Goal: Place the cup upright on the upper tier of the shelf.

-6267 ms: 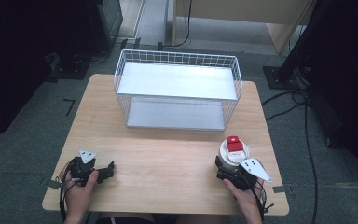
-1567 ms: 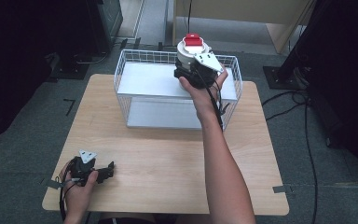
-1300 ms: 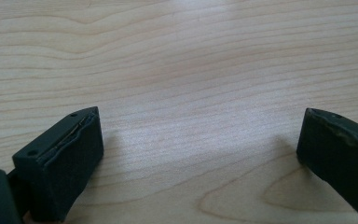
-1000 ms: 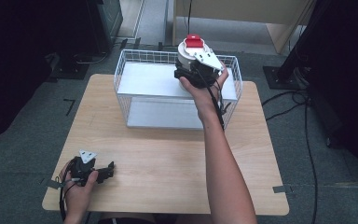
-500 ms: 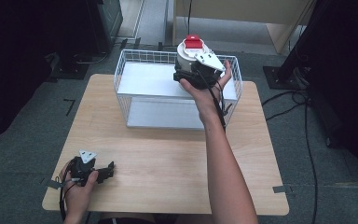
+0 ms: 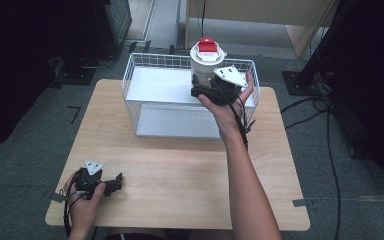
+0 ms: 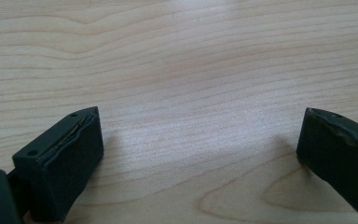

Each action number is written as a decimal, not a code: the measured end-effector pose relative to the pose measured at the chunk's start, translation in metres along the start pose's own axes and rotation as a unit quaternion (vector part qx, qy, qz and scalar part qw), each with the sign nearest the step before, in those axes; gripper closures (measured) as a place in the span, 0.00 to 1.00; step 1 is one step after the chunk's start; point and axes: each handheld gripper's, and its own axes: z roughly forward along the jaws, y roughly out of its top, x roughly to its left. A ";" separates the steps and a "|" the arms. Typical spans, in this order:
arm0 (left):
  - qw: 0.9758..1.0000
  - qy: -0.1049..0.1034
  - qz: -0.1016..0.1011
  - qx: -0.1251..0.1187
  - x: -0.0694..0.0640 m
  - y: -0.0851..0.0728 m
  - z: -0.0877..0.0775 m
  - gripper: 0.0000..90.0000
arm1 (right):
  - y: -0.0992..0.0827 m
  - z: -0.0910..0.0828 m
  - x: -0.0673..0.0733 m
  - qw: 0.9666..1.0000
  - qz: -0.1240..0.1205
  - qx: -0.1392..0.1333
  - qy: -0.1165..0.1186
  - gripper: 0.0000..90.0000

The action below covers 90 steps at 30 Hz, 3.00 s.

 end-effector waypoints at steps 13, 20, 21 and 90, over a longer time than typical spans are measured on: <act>1.000 0.000 0.000 0.000 0.000 0.000 0.000 0.01 | -0.018 -0.027 -0.016 1.000 0.008 -0.004 -0.003 0.00; 1.000 0.000 0.000 0.000 0.000 0.000 0.000 0.01 | -0.032 -0.044 -0.021 1.000 0.002 0.003 -0.005 0.00; 1.000 0.000 0.000 0.000 0.000 0.000 0.000 0.01 | -0.034 -0.046 -0.021 1.000 -0.001 0.005 -0.005 0.00; 1.000 -0.001 0.000 0.001 0.000 0.000 0.000 0.01 | -0.193 -0.173 -0.118 0.990 0.054 0.090 -0.089 0.00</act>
